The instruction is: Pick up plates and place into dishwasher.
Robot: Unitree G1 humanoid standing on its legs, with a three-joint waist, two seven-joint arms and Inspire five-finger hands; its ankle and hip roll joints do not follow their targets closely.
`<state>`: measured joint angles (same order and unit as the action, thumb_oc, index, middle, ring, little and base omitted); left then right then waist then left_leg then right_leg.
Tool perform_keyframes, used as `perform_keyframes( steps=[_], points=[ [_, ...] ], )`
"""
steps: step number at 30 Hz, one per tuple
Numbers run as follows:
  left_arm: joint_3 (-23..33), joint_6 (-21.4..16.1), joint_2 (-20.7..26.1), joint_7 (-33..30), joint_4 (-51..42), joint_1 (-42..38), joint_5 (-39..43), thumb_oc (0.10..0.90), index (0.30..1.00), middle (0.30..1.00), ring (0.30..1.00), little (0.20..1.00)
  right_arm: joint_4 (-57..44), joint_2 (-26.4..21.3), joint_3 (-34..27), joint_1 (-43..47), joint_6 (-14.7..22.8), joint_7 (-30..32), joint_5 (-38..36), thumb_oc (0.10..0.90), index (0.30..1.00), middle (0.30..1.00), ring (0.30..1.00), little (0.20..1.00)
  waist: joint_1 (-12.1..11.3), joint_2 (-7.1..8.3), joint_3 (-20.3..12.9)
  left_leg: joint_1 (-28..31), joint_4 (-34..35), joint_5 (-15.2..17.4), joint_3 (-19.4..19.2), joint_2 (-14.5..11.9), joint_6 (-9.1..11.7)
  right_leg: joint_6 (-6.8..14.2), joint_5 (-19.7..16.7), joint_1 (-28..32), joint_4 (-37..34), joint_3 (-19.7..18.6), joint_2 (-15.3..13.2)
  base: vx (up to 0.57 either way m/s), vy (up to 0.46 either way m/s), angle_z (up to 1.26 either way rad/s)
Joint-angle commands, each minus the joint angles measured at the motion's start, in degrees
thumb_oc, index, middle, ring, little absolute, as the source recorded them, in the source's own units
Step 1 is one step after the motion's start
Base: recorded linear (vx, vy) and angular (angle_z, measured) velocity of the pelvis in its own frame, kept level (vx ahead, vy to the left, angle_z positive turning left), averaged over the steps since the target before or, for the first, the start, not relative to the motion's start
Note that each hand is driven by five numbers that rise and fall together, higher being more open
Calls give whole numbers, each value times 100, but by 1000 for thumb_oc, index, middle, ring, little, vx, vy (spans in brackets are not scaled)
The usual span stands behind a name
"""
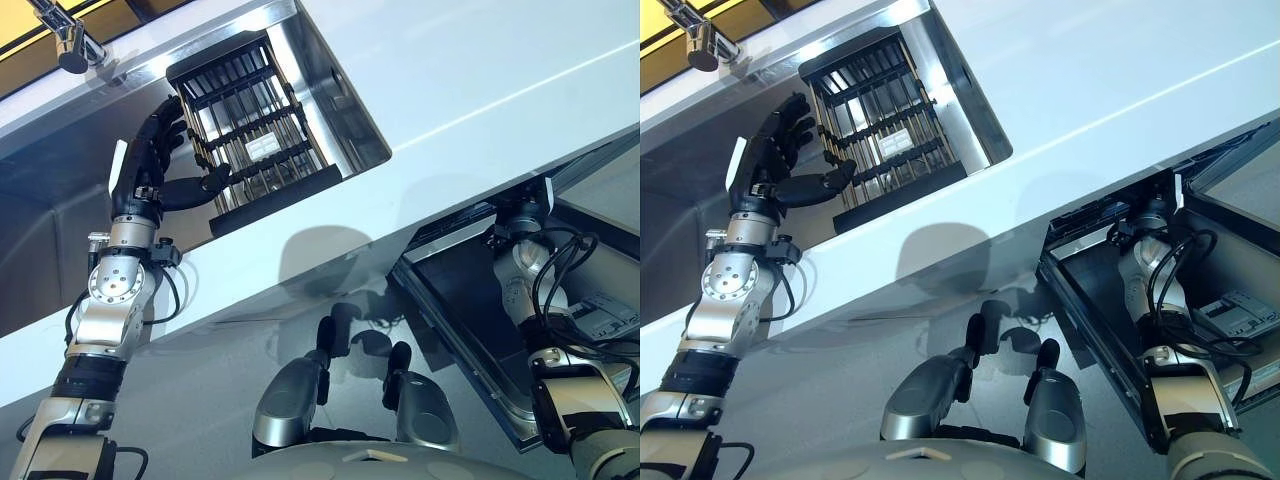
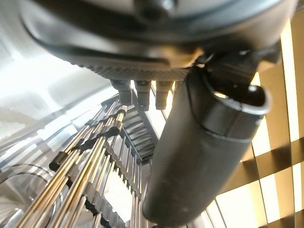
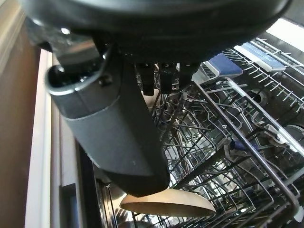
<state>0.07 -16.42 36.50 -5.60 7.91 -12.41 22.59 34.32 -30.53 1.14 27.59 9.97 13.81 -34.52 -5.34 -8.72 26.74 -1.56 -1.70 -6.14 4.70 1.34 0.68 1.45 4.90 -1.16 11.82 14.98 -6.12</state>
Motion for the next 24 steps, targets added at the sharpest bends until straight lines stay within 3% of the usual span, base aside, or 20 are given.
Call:
perform_keyframes(
  steps=[1,14,24],
  points=[
    [202,-539,223,-18,-471,-222,79,800,900,900,900,900,-1119,-83,227,663,775,-24,453,800,900,900,900,900,-32,364,-405,147,-447,733,-193,481,-375,-11,-152,22,12,-289,49,0,0,0],
    [563,-453,143,114,-615,94,-119,800,900,900,900,900,-1604,-348,-771,-1171,813,242,981,800,900,900,900,900,349,715,-596,577,-361,994,-601,406,-495,260,-380,282,-300,-643,173,-49,-14,-15],
    [784,-350,201,118,-429,193,-79,800,900,900,900,900,-1827,-327,-1366,-1828,572,421,1018,800,900,900,900,900,651,840,-850,880,-65,1045,-924,343,-491,400,-527,408,-612,-841,326,-59,-13,-26]
  ],
)
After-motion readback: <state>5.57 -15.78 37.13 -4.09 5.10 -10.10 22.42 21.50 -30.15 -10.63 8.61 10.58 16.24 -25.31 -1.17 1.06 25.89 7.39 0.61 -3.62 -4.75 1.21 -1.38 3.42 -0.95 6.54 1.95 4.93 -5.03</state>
